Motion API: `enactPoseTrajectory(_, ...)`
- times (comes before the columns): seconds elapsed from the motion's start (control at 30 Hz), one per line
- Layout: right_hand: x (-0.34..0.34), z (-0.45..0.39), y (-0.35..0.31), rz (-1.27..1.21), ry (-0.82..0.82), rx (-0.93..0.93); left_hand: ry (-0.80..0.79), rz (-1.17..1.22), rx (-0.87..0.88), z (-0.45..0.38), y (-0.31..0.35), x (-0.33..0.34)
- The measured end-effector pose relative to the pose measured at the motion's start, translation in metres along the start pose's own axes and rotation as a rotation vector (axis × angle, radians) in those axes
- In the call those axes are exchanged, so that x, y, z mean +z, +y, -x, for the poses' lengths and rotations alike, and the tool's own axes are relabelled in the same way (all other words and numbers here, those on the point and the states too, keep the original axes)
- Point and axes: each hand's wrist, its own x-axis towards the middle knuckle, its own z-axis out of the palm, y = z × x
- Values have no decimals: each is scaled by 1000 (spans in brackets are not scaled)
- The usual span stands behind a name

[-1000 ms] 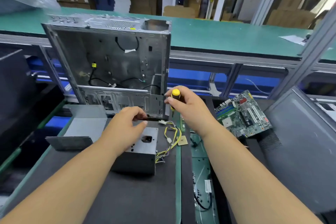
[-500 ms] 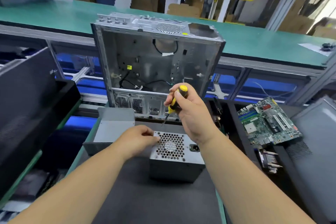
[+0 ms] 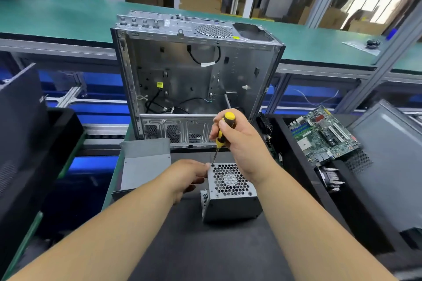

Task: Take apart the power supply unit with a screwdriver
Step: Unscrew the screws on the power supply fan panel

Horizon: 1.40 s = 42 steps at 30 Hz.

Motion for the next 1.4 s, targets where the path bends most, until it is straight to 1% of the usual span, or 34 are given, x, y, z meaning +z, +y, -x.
enactPoseTrajectory(0.1, -3, -1, 2, 3, -18, 2, 18, 29, -16, -4, -1, 4)
enactPoseTrajectory(0.2, -10, -3, 6, -6, -60, -6, 74, 64, -24, -7, -3, 9)
enactPoseTrajectory(0.43, -27, -5, 12, -58, -152, -5, 201, 18, -34, -13, -4, 17)
enactPoseTrajectory(0.57, -32, -6, 13, -148, -202, -2, 260, -31, -43, -12, 0, 23)
enactPoseTrajectory(0.7, -21, -11, 9, -292, -233, 71, 299, -82, -42, -12, 2, 27)
enactPoseTrajectory(0.8, -14, -15, 9, -344, -251, 74, 324, -96, -34, -11, 2, 28)
enactPoseTrajectory(1.03, -21, -23, 6, -483, -137, 182, 332, -102, -43, -14, 1, 28)
enactPoseTrajectory(1.23, -14, -30, 0, -484, -189, 217, 334, -67, -23, -15, 0, 28)
enactPoseTrajectory(1.33, -13, -31, 3, -492, -215, 195, 331, -65, -22, -15, 0, 27)
enactPoseTrajectory(1.4, -14, -30, 7, -448, -211, 161, 332, -68, -21, -15, -1, 26)
